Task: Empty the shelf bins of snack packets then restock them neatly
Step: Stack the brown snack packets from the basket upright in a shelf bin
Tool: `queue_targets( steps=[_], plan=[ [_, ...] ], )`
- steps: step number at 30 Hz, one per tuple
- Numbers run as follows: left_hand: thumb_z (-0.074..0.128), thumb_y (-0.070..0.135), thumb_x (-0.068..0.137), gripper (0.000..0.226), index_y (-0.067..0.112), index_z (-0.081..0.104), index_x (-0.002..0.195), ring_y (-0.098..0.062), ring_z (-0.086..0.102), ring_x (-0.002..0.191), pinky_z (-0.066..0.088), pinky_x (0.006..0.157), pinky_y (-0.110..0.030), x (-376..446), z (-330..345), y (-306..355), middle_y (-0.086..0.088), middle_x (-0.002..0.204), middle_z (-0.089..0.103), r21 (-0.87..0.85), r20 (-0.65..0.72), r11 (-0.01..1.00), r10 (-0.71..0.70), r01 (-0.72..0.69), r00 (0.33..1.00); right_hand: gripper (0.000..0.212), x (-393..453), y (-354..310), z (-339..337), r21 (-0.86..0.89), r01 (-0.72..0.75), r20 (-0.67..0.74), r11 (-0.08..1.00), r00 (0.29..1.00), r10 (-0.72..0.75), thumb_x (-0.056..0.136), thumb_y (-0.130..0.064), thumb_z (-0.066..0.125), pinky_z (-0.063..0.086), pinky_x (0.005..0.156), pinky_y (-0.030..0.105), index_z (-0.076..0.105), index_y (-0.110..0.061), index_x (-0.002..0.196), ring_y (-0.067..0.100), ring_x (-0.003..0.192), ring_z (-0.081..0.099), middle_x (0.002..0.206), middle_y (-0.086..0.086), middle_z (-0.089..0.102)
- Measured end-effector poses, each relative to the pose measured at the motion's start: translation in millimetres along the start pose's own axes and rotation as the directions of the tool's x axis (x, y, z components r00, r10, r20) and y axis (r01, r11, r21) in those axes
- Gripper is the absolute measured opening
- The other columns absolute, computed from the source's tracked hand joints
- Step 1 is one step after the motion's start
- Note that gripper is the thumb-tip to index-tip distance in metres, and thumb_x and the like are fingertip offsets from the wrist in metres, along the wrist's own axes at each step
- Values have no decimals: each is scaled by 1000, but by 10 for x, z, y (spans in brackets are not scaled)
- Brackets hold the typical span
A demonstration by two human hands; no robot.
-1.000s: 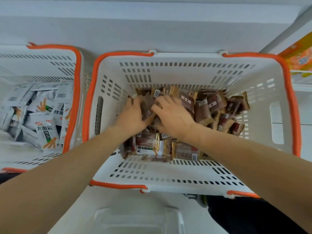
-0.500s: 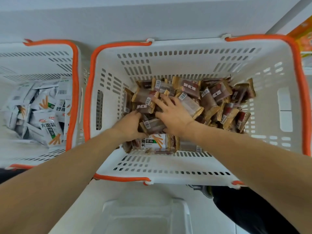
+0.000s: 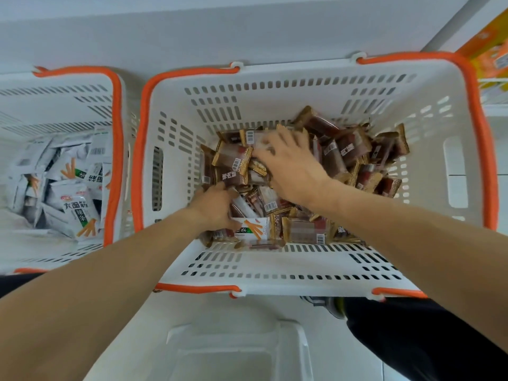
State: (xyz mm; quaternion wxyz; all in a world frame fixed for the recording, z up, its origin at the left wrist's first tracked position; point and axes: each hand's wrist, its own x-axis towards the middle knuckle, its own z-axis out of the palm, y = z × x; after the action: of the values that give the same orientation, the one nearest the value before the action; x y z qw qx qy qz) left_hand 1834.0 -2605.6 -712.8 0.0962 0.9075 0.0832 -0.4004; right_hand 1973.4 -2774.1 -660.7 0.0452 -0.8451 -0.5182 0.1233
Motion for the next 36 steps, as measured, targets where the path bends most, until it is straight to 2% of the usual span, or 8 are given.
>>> queue_targets(
  steps=[4,8,11,16,21,27,31,36],
  plan=[
    [71,59,76,81,18,47,142,-30,26,137,31,111,-50,-17,34,49,-9,149,29,169,-20,981,103,-99,994,34,-88,-146,152,275,98,247,957,954,-169,86,-23,74,52,90,38,61,-18,117,23,105,59,118,3,61],
    [77,44,75,79,17,40,138,-28,35,129,33,105,-47,-29,-26,85,-5,140,48,84,-9,980,179,-178,984,53,-166,-165,432,287,-85,466,954,883,-61,82,-42,80,56,84,38,62,-13,122,24,98,64,110,5,68],
    [73,52,76,85,21,34,145,-28,37,124,29,106,-47,-14,-79,140,-3,135,53,150,74,973,167,-176,983,62,-247,-124,561,329,-142,479,934,877,-35,80,-44,81,51,83,32,60,-14,130,23,105,59,120,5,64],
    [64,60,83,57,24,61,128,-26,36,116,29,104,-45,-83,-153,125,-3,120,52,243,83,935,245,-258,966,78,-250,-126,603,365,-152,490,918,870,-51,76,-51,83,46,86,30,53,-18,140,23,115,55,126,3,58],
    [76,49,78,34,29,61,102,-14,56,95,46,95,-41,-246,-287,41,9,96,64,57,45,967,246,-248,968,92,-161,-157,560,455,-202,592,867,796,-126,71,-48,87,40,92,23,47,-17,147,22,124,53,139,1,55],
    [75,39,86,29,21,55,96,-14,63,78,56,68,-30,-404,-730,-31,3,92,66,-168,3,980,111,-109,994,58,-101,-83,483,470,-302,625,829,778,-71,78,-22,86,41,67,17,59,-14,129,17,97,59,115,0,64],
    [74,46,86,39,16,53,100,-14,66,80,58,66,-36,-516,-967,-217,3,93,66,-389,-47,919,-87,62,995,45,-89,8,470,688,-511,586,515,810,21,79,-23,85,59,90,37,70,-13,121,17,95,71,107,-1,75],
    [72,39,90,31,18,49,88,-7,60,73,42,55,-25,-675,-970,-135,6,84,63,-641,-58,749,-267,169,962,34,-114,-106,257,794,-587,571,159,809,138,85,-23,80,61,87,40,69,-13,116,20,96,74,101,4,77]
  ],
)
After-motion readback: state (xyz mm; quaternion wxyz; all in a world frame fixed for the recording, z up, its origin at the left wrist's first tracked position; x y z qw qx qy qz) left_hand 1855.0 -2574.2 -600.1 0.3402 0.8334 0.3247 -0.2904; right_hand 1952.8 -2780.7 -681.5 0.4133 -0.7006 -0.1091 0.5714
